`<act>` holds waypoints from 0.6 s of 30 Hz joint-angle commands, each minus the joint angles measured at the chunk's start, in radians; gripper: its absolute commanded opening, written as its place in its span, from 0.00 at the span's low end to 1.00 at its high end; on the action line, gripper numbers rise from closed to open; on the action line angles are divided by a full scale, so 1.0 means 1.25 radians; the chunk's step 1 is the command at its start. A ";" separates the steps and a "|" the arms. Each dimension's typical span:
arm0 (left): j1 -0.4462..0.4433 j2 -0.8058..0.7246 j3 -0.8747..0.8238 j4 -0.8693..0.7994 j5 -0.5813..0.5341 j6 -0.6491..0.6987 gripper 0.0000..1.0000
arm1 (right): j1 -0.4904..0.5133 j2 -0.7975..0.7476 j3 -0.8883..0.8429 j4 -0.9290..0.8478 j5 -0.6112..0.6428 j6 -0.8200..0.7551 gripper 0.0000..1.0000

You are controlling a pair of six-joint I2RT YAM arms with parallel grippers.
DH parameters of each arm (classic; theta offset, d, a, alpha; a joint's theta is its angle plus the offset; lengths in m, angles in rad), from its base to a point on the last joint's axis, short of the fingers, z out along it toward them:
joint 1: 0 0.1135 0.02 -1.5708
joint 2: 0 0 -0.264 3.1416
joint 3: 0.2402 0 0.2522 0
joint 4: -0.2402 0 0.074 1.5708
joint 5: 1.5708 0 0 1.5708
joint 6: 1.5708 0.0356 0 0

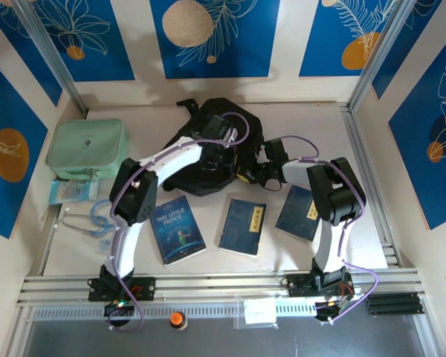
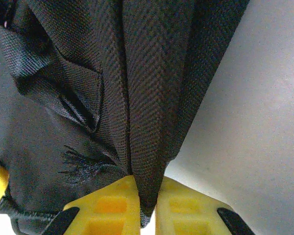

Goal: Pack books, pencil case, and school supplies into a backpack

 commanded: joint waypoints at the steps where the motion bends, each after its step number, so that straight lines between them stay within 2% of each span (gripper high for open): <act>1: -0.005 -0.056 -0.025 -0.006 -0.003 0.028 0.00 | 0.002 0.005 0.000 -0.064 0.001 0.013 0.11; 12: -0.006 -0.186 -0.209 -0.026 -0.093 0.047 0.00 | -0.001 -0.027 0.016 -0.062 0.036 0.047 0.00; 18: 0.000 -0.247 -0.272 -0.090 -0.175 0.109 0.00 | -0.003 -0.040 0.051 -0.091 0.089 0.049 0.00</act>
